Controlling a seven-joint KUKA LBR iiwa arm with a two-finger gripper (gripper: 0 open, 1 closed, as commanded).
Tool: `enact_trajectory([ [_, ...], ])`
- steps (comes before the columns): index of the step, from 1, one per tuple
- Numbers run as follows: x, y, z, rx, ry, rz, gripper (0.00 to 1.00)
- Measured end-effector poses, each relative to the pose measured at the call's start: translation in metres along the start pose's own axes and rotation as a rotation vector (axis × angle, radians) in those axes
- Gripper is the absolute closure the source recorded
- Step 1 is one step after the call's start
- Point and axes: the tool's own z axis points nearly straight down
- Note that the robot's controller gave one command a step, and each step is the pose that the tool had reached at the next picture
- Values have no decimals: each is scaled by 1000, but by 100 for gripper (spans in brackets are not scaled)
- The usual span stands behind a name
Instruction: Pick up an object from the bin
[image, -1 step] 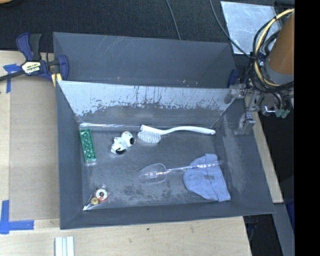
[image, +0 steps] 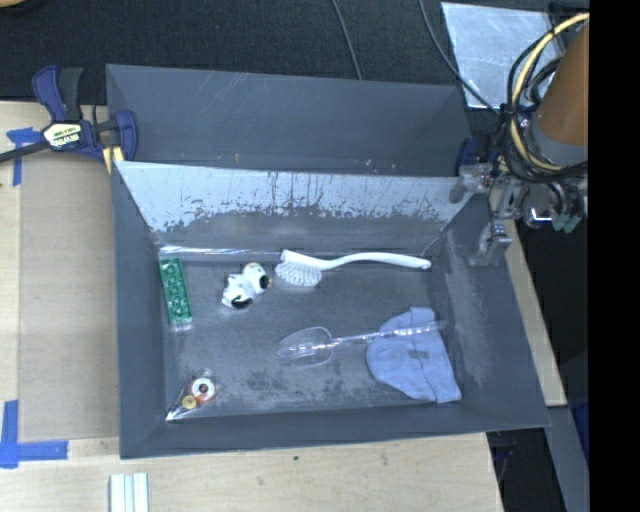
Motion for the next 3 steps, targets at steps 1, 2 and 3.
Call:
enact_trajectory([
  [1,39,23,116,0,-2,-344,0],
  [2,71,50,88,1,-4,-277,0],
  [3,97,62,126,-2,2,-638,0],
])
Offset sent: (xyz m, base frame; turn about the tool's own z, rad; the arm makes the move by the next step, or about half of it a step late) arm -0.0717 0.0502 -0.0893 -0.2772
